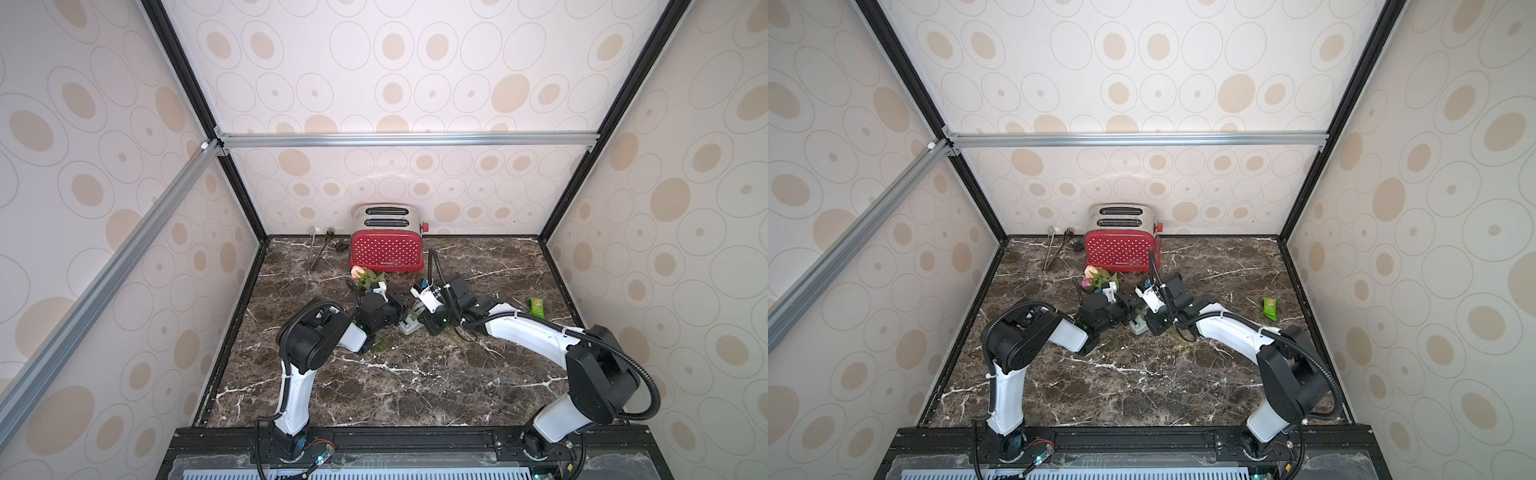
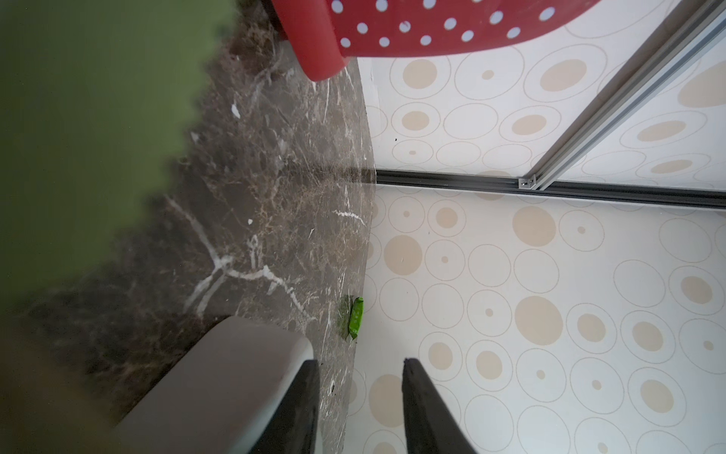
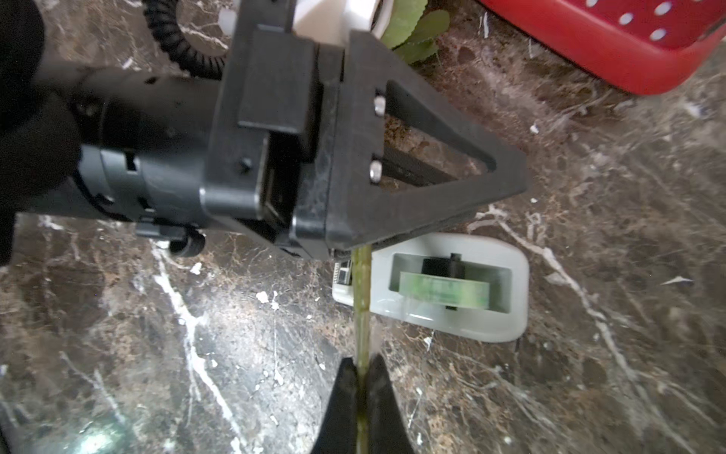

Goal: Wrap bouquets with tape
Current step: Wrap the tape around the bouquet.

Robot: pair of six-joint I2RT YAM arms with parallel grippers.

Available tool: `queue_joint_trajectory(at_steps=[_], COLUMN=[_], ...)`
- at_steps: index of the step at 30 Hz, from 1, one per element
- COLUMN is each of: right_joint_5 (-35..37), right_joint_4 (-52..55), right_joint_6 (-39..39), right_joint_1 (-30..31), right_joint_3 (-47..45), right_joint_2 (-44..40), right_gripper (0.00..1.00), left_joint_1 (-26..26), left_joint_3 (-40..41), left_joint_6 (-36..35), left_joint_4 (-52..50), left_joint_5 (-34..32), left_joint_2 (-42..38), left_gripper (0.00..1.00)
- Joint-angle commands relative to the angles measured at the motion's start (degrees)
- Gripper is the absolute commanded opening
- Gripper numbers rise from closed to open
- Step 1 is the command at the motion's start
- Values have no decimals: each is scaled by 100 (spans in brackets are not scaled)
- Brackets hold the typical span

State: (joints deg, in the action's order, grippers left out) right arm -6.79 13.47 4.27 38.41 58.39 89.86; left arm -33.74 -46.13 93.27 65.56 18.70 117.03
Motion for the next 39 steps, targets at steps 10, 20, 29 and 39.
queue_joint_trajectory(at_steps=[10, 20, 29, 39], right_joint_5=[1906, 207, -4542, -5275], right_joint_4=[-600, 263, -376, -807], right_joint_6=[753, -660, -2647, -2838], right_joint_1=[601, 165, -1459, -1621], right_joint_3=[-491, -31, -27, -213], right_joint_2=[-153, -256, 458, 842], right_gripper=[0, 48, 53, 36], left_joint_1=[51, 53, 60, 60], left_joint_3=[-265, -313, -190, -223], left_joint_6=[129, -158, -279, -298], left_joint_4=[-392, 538, 1049, 1038], left_joint_5=[90, 113, 90, 107], left_joint_2=[-186, 103, 209, 206], left_gripper=[0, 0, 0, 0])
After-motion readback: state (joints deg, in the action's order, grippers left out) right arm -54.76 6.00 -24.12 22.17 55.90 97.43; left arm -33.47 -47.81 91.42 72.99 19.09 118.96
